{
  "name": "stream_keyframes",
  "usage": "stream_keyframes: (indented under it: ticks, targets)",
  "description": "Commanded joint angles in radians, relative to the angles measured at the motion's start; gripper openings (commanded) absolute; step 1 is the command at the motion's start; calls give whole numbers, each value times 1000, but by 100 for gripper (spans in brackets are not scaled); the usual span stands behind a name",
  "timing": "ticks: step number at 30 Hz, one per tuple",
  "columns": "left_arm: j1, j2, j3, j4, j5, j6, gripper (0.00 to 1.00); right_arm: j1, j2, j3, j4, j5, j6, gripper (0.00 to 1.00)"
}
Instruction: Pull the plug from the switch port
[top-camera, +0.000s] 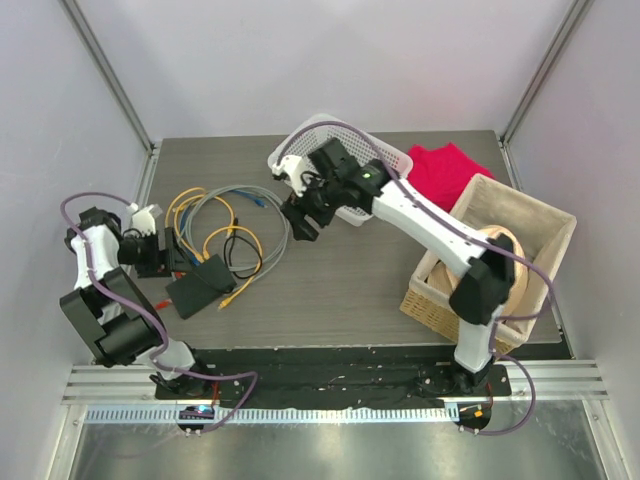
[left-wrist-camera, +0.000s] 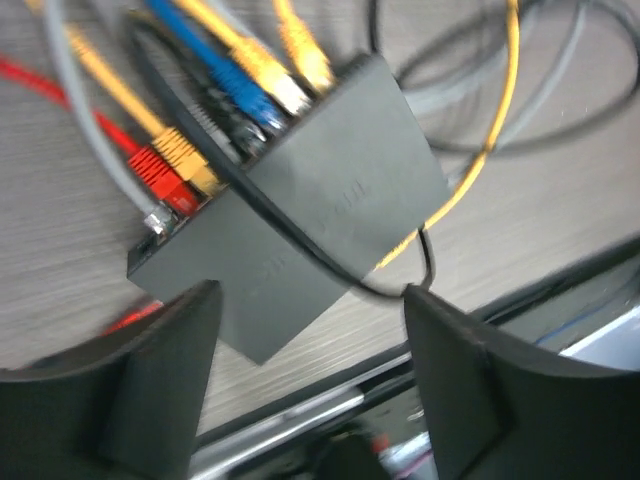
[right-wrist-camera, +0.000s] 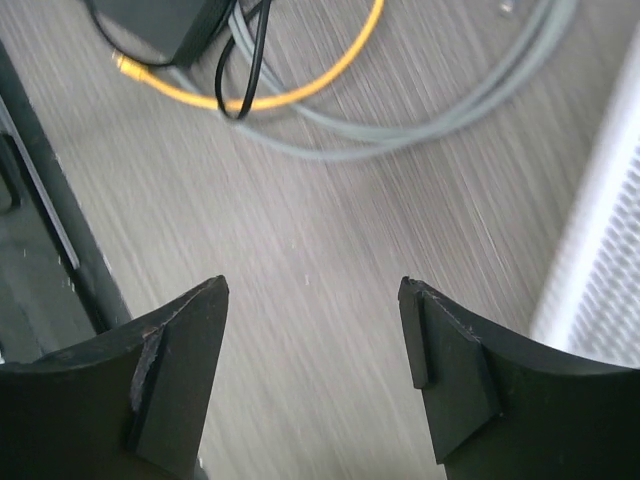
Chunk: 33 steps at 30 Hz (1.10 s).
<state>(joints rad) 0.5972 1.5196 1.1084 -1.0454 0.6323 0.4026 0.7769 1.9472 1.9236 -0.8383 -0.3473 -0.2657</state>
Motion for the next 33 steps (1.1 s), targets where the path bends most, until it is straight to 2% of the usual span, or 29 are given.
stream_keyframes:
  ticks: [1,4,7,9,10,11,12,14,15,16,19,20,21,22,23,25,26,29,30,33]
  targets:
    - [13,-74,41,-149,95,410,81,1,-212,-144,4,128,-44,79]
    - [12,-131,88,-238,217,488,84,1,-241,-196,-28,165,-27,80]
    - [13,-171,177,-330,378,493,87,1,-251,-221,-38,163,-7,81]
    - [13,-190,189,-318,478,397,89,1,-246,-229,-39,168,3,81]
    - [13,-211,183,-242,487,318,89,1,-240,-229,-41,168,2,81]
    - [13,-225,180,-193,484,180,89,1,-235,-224,-38,169,3,81]
    - [13,-236,180,-148,415,116,87,1,-229,-221,-36,169,6,81]
    - [13,-253,209,-104,301,87,79,2,-220,-204,-24,169,11,81]
    - [15,-251,221,-110,241,122,76,2,-220,-198,-21,165,14,81]
    - [16,-248,231,-123,127,140,74,2,-218,-193,-12,163,16,79]
    - [27,-227,226,-179,-9,304,50,4,-211,-176,-8,125,17,66]
    - [27,-211,216,-170,-38,317,31,4,-211,-169,-8,116,13,60]
    - [29,-200,205,-156,-67,329,19,8,-208,-167,-10,107,10,52]
    - [30,-185,180,-127,-86,329,10,15,-202,-166,-16,93,-6,36]
    - [30,-168,168,-108,-109,318,0,19,-199,-170,-21,91,-15,28]
    - [36,-102,127,-35,-117,271,0,38,-183,-185,-22,97,-38,5]
    - [36,-75,119,-16,-120,246,0,42,-177,-199,-22,102,-41,1]
    - [42,33,117,45,-114,147,0,64,-156,-204,-25,102,-30,1]
    - [68,51,123,47,-59,137,0,67,-153,-201,-25,103,-23,1]
    - [91,80,114,94,-60,82,0,71,-148,-204,-18,116,-15,1]
